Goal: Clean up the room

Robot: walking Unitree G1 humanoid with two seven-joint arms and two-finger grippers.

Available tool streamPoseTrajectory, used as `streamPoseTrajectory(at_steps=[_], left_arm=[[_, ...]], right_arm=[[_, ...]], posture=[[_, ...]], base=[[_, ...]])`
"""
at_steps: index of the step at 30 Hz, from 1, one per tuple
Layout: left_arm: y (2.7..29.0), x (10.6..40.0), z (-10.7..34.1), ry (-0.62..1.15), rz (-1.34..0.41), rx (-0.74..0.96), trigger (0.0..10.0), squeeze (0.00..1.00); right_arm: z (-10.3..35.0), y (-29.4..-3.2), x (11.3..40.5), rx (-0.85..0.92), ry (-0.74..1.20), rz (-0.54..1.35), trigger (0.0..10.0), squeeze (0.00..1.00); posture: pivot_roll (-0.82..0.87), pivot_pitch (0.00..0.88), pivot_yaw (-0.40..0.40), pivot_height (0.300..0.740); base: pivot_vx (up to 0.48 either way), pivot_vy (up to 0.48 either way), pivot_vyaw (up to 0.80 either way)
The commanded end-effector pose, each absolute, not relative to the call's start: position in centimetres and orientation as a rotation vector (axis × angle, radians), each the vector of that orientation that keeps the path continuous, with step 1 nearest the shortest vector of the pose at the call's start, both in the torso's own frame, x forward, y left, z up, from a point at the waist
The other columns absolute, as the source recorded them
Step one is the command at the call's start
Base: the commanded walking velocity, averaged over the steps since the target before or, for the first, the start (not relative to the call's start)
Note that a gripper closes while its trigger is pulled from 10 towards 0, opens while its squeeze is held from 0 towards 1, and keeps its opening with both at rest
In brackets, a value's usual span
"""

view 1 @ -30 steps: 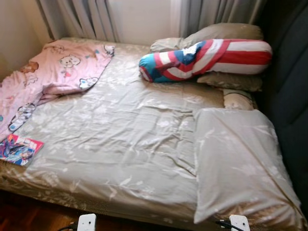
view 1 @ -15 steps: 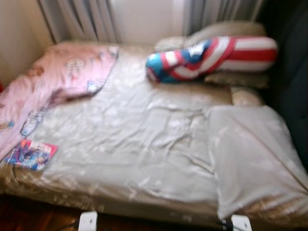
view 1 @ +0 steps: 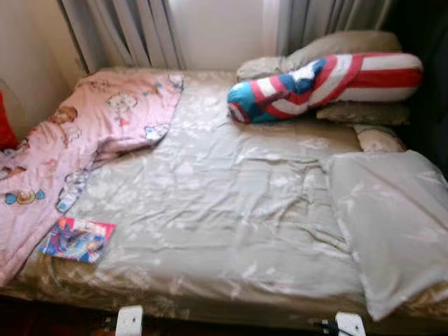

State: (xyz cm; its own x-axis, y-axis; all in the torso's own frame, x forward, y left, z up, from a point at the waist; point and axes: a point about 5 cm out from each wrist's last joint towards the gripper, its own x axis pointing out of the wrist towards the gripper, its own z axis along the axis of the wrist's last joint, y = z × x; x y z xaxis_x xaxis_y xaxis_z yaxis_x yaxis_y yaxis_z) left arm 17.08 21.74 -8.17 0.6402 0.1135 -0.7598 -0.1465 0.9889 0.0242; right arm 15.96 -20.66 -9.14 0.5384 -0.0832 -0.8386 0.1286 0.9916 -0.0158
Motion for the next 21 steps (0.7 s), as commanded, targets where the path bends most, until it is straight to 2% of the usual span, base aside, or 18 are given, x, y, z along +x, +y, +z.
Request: streamPoseTrajectory(at_steps=[1, 11, 21], left_arm=[[21.76, 16.09, -8.65, 0.903, 0.157, -0.045, 10.0, 0.00], [21.64, 16.26, -8.61, 0.903, 0.156, -0.047, 10.0, 0.00], [21.60, 16.94, -8.38, 0.898, 0.160, -0.046, 10.0, 0.00]], right_arm=[[-9.35, -20.54, 15.48, 0.055, 1.009, -0.126, 10.0, 0.00], [-9.28, -20.54, 15.66, 0.059, 1.004, -0.126, 10.0, 0.00], [-9.05, -20.14, 16.41, 0.070, 0.983, -0.132, 10.0, 0.00]], posture=[[0.00, 0.111, -0.013, 0.740], [0.00, 0.090, -0.015, 0.740], [-0.02, 0.009, 0.012, 0.740]], base=[[0.000, 0.480, 0.00], [0.000, 0.480, 0.00], [0.000, 0.480, 0.00]])
